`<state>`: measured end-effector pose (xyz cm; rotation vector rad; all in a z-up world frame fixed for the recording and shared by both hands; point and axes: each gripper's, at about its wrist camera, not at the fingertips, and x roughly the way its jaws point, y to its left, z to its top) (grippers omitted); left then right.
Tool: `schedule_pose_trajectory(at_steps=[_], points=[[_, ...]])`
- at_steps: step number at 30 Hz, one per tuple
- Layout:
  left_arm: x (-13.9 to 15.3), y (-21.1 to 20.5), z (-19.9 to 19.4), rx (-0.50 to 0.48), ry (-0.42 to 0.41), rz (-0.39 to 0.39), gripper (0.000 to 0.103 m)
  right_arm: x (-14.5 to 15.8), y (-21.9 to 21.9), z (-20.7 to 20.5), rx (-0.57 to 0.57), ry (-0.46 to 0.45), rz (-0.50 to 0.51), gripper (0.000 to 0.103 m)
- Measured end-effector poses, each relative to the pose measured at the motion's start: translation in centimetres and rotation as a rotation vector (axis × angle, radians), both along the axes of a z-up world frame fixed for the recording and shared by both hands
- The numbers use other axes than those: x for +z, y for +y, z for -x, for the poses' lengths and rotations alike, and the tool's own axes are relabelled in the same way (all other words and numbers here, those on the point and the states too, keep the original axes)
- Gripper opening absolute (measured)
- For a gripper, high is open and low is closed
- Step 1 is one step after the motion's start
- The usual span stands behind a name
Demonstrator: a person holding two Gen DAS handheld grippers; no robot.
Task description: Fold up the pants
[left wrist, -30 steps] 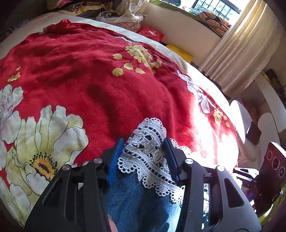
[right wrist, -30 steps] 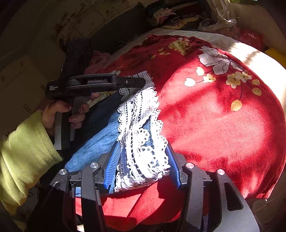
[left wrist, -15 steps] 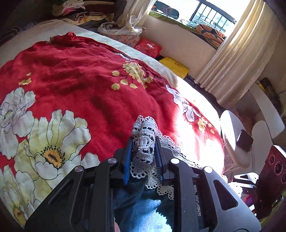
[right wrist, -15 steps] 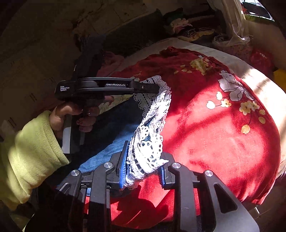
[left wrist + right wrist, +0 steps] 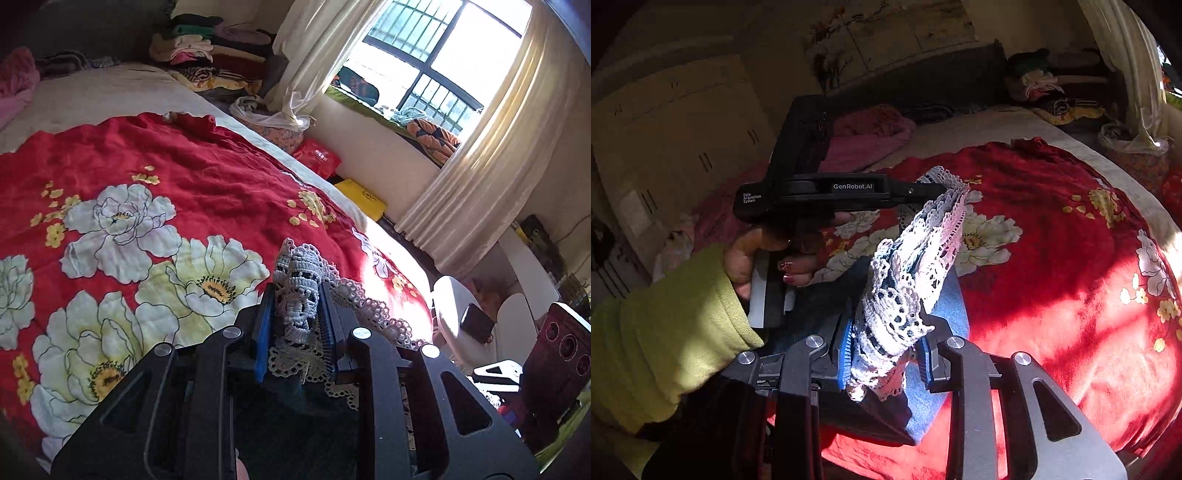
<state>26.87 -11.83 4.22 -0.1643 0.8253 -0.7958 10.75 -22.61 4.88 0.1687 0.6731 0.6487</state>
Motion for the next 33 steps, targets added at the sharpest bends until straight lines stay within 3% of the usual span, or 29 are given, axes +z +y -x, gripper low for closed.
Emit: schedule_pose_trajectory(at_steps=[5,9,12,14,16,19,22,26,28,33], points=[[-1.6,3.9,1.5,0.055,0.021,0.007,0.016,-1.7,4.6,0.3,0.079,0.019,0.066,0.026],[-3.6,5.7,1.9,0.113,0.061,-0.04,0.019,-3.7,7.4,0.4,0.108,0.049,0.131,0.026],[-3.9,7.8,2.4,0.172,0.094,0.001,0.025,-4.6,8.5,0.8,0.132,0.07,0.163,0.026],[-3.6,9.0,3.1,0.205,0.089,0.033,0.04,-5.0,9.4,1.3,0.155,0.063,0.197,0.026],[-3.5,10.4,3.8,0.243,0.087,0.071,0.046,-5.2,10.4,1.9,0.183,0.047,0.232,0.026],[-3.3,12.2,4.8,0.301,0.091,0.134,0.065,-6.0,12.2,3.2,0.239,0.024,0.303,0.026],[-3.8,13.7,5.6,0.344,0.119,0.18,0.069,-7.3,13.9,4.2,0.3,0.008,0.376,0.029],[-5.7,13.8,5.3,0.378,0.209,0.118,0.07,-7.4,14.2,5.3,0.364,0.02,0.324,0.049],[-6.5,13.6,5.1,0.383,0.239,0.079,0.07,-6.5,13.3,5.4,0.367,0.012,0.272,0.052],[-7.1,13.4,4.8,0.379,0.266,0.071,0.067,-4.3,8.4,2.7,0.221,-0.002,0.179,0.063]])
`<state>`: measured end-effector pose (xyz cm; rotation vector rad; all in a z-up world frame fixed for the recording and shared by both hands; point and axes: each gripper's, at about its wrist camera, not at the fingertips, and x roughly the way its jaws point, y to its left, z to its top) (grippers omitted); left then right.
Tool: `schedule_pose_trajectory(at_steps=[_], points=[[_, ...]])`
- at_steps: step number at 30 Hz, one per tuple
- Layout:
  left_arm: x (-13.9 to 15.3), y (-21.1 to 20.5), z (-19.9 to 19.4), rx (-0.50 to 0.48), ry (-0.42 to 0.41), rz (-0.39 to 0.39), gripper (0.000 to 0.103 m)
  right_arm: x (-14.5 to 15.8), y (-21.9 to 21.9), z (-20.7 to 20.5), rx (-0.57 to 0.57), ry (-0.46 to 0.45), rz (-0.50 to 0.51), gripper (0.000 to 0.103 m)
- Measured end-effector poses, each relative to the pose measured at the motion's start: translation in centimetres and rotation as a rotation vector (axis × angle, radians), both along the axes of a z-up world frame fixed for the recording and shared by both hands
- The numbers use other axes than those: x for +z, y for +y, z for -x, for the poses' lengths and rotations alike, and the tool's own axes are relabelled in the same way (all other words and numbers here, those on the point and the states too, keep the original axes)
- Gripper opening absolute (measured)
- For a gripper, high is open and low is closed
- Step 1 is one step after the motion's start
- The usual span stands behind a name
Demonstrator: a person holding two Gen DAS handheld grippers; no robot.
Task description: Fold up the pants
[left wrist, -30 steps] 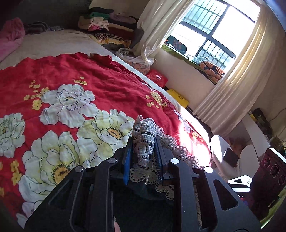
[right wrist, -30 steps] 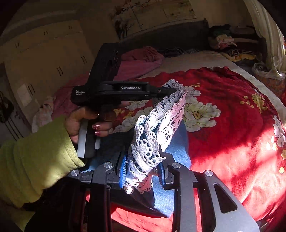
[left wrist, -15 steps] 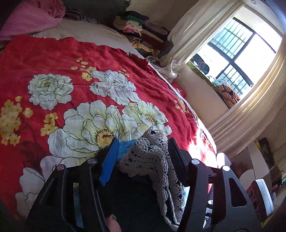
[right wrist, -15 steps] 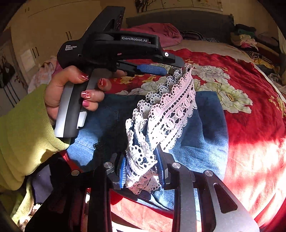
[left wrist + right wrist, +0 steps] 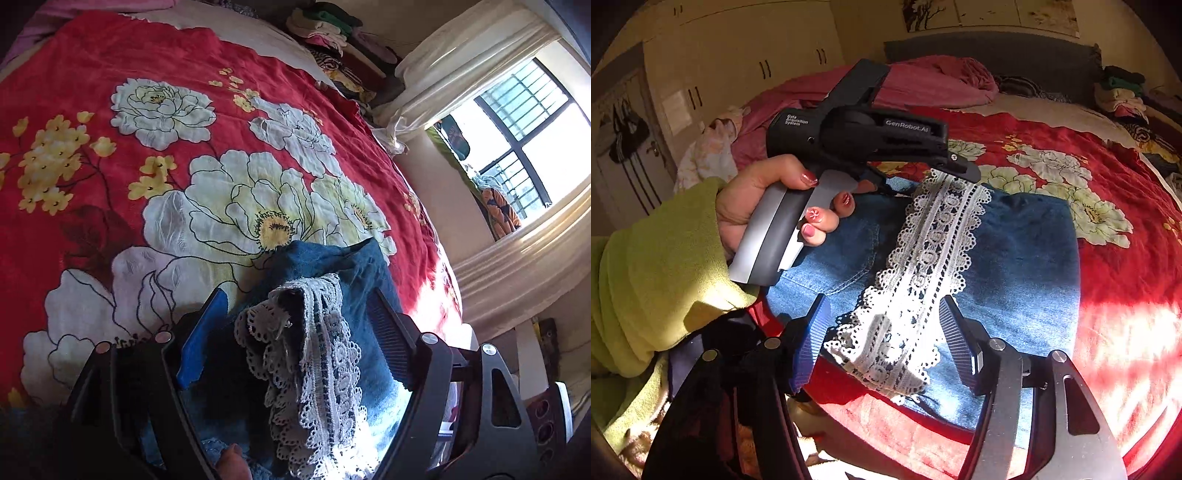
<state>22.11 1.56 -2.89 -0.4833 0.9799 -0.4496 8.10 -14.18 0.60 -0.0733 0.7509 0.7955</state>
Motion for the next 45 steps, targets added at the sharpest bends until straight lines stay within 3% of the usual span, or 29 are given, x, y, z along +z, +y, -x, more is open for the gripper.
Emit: schedule_pose_trajectory(at_steps=[2,6,13,16,17,18,20,23,26,28,31,35,38,41,45], points=[[0.0,-0.2,0.0,-0.007,0.012,-0.005,0.057,0.3,-2.2,-2.8,-0.089,0.021,-0.013,0.063],[-0.1,-0.1,0.0,-0.006,0.019,0.005,0.057,-0.1,-5.2,-9.8,-0.202,0.113,-0.02,0.063],[-0.2,-0.4,0.3,-0.001,0.028,0.016,0.041,-4.1,-5.1,-18.0,-0.162,0.359,-0.127,0.065],[-0.3,-0.4,0.3,0.008,0.029,0.015,0.022,-6.0,-5.0,-19.4,-0.161,0.44,-0.194,0.064],[-0.4,-0.5,0.3,0.008,0.031,0.014,0.019,-6.0,-4.9,-19.5,-0.136,0.458,-0.227,0.052],[-0.4,-0.5,0.3,0.013,0.028,0.01,0.018,-5.9,-4.9,-19.4,-0.098,0.471,-0.268,0.025],[-0.1,-0.4,0.5,0.018,0.015,0.012,0.017,-4.7,-5.3,-18.6,-0.076,0.415,-0.302,0.016],[1.0,-0.6,0.8,0.019,-0.044,-0.003,0.017,-3.0,-6.3,-18.2,-0.093,0.343,-0.34,0.014],[1.2,-1.2,0.5,0.019,-0.068,-0.038,0.017,-2.4,-6.0,-18.5,-0.13,0.273,-0.221,0.014],[0.7,-1.6,0.1,0.034,-0.054,-0.088,0.017,-3.1,-5.4,-19.0,-0.146,0.276,-0.154,0.014],[0.1,-2.0,0.1,0.045,-0.049,-0.164,0.017,-4.8,-4.2,-19.0,-0.161,0.276,-0.048,0.019],[-0.1,-1.9,0.5,0.051,-0.054,-0.216,0.026,-5.5,-4.3,-18.5,-0.185,0.259,-0.046,0.023],[0.4,-1.6,1.0,0.067,-0.052,-0.236,0.03,-4.4,-5.0,-17.8,-0.186,0.271,-0.122,0.058],[1.2,-1.1,1.7,0.09,-0.068,-0.252,0.038,-3.0,-5.2,-16.4,-0.195,0.221,-0.093,0.061],[2.0,-0.9,3.0,0.121,-0.081,-0.276,0.04,-1.8,-5.7,-14.5,-0.207,0.193,-0.087,0.066]])
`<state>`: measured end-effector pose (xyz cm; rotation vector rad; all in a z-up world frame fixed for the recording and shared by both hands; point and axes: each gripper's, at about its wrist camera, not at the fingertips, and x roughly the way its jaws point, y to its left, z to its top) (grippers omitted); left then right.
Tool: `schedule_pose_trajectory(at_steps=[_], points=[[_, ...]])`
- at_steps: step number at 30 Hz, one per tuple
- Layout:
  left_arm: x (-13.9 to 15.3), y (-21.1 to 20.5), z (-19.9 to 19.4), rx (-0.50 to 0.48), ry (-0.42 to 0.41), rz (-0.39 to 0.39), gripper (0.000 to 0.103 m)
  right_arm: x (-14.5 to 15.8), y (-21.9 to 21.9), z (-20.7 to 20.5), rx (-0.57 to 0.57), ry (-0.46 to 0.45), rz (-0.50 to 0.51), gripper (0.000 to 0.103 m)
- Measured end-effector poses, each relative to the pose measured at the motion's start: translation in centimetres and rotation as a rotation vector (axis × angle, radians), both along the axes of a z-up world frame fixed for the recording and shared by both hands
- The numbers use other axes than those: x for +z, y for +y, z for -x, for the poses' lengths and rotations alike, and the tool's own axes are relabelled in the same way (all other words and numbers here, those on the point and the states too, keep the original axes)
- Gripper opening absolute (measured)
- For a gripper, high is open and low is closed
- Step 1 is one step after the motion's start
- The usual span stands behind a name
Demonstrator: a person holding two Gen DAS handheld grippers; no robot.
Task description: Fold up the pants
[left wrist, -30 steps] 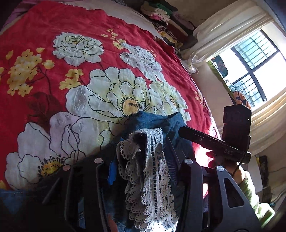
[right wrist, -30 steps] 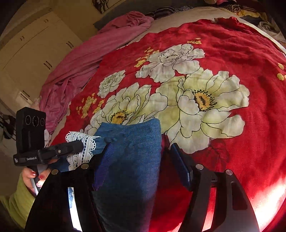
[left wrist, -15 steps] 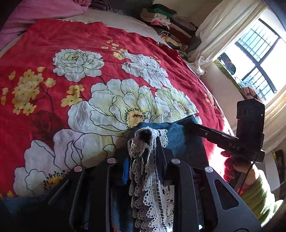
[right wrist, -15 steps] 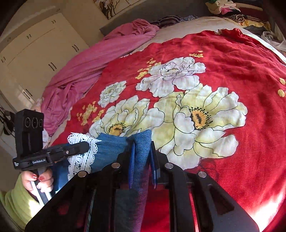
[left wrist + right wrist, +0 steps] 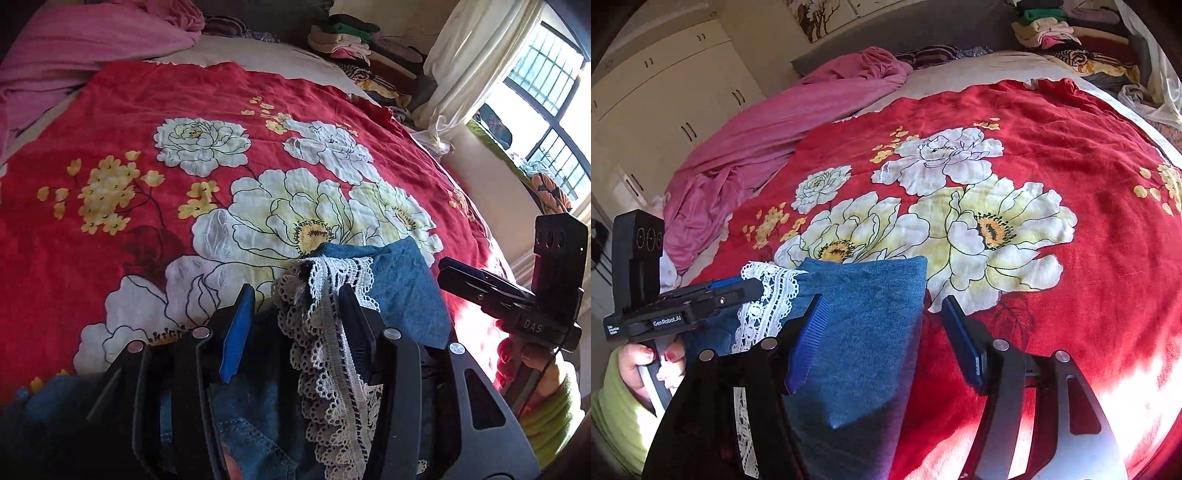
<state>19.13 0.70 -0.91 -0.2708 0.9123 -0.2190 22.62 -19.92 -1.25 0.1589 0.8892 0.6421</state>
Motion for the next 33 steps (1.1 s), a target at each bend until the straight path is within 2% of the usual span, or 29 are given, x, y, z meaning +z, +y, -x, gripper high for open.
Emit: schedule_pose_trajectory(at_steps=[2,7,12,16,22,31,33], points=[[0.4,0.3,0.9,0.012,-0.013,0.007,0.044,0.2,-0.3,0.9,-0.004,0.0,-0.002,0.067],[1.1,1.2,3.1,0.043,-0.023,0.027,0.044,0.5,-0.9,3.4,-0.027,-0.002,-0.002,0.07],[1.9,1.4,5.3,0.05,-0.036,0.006,0.049,1.0,-1.4,6.1,-0.044,-0.035,0.002,0.078],[2.3,1.4,6.9,0.05,-0.032,0.025,0.052,1.2,-2.1,7.8,-0.054,-0.026,-0.026,0.081],[1.5,0.9,9.7,0.052,0.007,0.094,0.052,0.9,-2.9,10.3,-0.043,-0.009,-0.026,0.081],[-1.0,-0.8,13.4,0.001,0.11,0.188,0.052,-2.5,-2.5,13.0,0.021,0.083,0.015,0.08],[-1.5,-1.4,13.8,-0.001,0.13,0.19,0.051,-3.2,-2.7,13.2,0.028,0.109,0.001,0.076]])
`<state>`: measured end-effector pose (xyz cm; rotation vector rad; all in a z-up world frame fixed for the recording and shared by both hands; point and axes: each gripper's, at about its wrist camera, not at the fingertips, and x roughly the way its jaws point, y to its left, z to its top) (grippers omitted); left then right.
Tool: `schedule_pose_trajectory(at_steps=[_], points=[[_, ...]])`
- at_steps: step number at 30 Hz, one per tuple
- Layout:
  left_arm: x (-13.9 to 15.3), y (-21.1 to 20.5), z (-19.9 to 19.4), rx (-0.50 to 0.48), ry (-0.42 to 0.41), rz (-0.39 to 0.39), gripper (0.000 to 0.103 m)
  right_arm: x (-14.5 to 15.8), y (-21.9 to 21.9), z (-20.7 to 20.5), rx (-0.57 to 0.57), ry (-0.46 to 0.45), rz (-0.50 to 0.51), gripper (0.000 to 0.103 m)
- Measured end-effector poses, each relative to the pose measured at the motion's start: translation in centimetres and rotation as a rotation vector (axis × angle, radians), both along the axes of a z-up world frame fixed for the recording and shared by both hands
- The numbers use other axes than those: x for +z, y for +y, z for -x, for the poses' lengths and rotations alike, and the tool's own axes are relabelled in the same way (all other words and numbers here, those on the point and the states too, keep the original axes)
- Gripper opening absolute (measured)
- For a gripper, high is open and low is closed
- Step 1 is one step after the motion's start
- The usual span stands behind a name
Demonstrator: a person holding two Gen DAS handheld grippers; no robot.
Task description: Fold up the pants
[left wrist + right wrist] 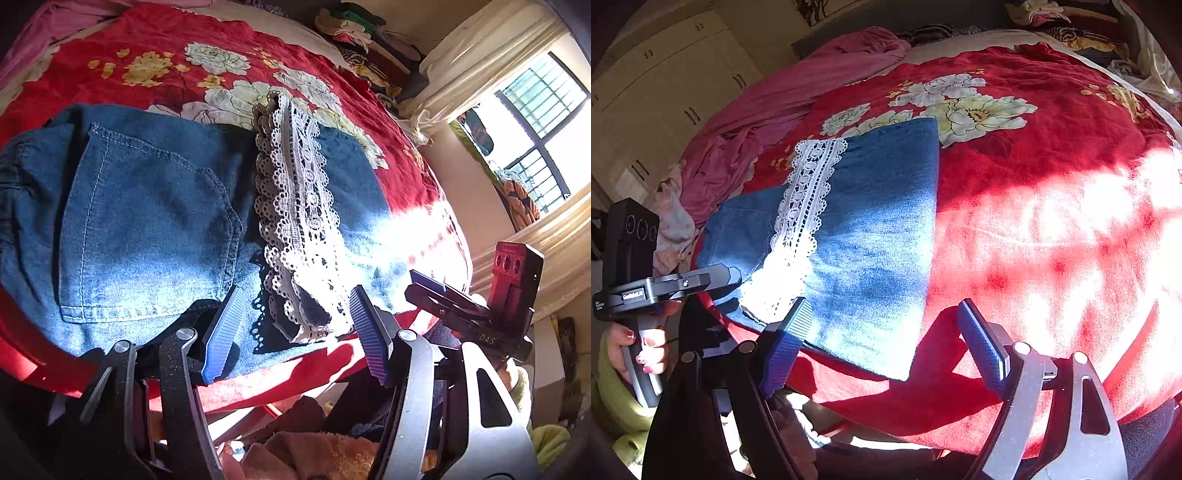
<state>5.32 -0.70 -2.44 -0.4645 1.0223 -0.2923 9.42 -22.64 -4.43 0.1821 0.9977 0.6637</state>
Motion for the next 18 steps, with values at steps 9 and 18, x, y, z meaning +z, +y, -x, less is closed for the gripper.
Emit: schedule_pose_trajectory(at_steps=[9,18], points=[[-2.2,-2.3,-0.4,0.016,0.06,-0.016,0.009,-0.6,0.1,0.3,0.056,0.039,-0.057,0.049],[-2.5,-2.9,0.8,-0.009,0.057,-0.135,0.008,-0.6,1.2,0.6,0.073,-0.022,0.069,0.049]])
